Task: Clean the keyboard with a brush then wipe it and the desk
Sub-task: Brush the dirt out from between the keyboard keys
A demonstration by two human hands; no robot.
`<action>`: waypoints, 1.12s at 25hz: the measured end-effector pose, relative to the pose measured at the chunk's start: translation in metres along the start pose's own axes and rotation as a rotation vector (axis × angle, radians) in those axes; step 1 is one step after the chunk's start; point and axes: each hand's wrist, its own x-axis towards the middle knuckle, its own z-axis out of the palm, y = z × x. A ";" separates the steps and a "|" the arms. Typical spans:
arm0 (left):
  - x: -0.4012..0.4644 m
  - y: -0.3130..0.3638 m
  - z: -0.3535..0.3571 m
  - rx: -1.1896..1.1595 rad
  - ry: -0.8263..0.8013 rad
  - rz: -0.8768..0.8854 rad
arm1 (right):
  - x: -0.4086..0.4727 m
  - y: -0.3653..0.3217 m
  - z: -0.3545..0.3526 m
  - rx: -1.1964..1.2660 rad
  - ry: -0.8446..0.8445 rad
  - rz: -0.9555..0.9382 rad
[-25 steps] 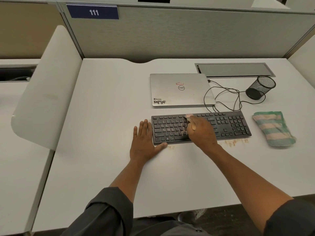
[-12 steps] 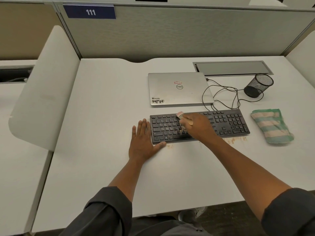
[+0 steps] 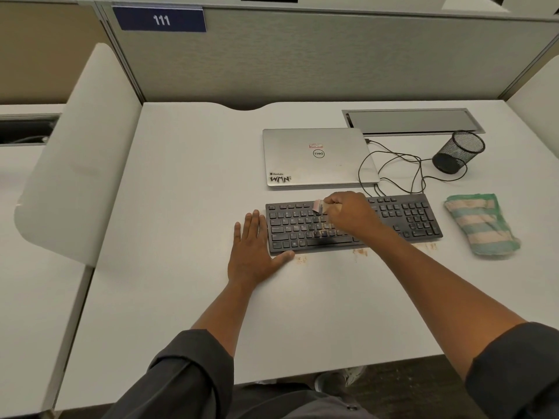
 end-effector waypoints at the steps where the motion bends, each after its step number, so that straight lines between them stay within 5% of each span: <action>1: 0.000 0.000 0.000 -0.001 0.005 0.000 | 0.003 -0.004 -0.006 0.004 -0.071 0.023; 3: 0.000 -0.001 0.000 0.003 0.001 -0.001 | 0.010 -0.013 -0.019 0.007 -0.188 0.045; 8: 0.000 0.001 -0.002 0.004 -0.015 -0.007 | 0.018 -0.029 -0.023 -0.011 -0.080 0.027; 13: 0.000 0.000 -0.002 0.004 -0.019 -0.001 | 0.023 -0.033 -0.031 -0.179 -0.254 0.022; 20: 0.001 0.000 -0.002 -0.006 -0.011 0.001 | 0.022 -0.030 -0.027 -0.086 -0.055 0.040; 25: 0.001 0.000 -0.001 0.003 -0.008 0.003 | 0.022 -0.031 -0.028 -0.145 -0.144 0.077; 28: 0.001 0.000 -0.001 -0.002 -0.005 0.006 | 0.022 -0.035 -0.029 -0.136 -0.042 0.046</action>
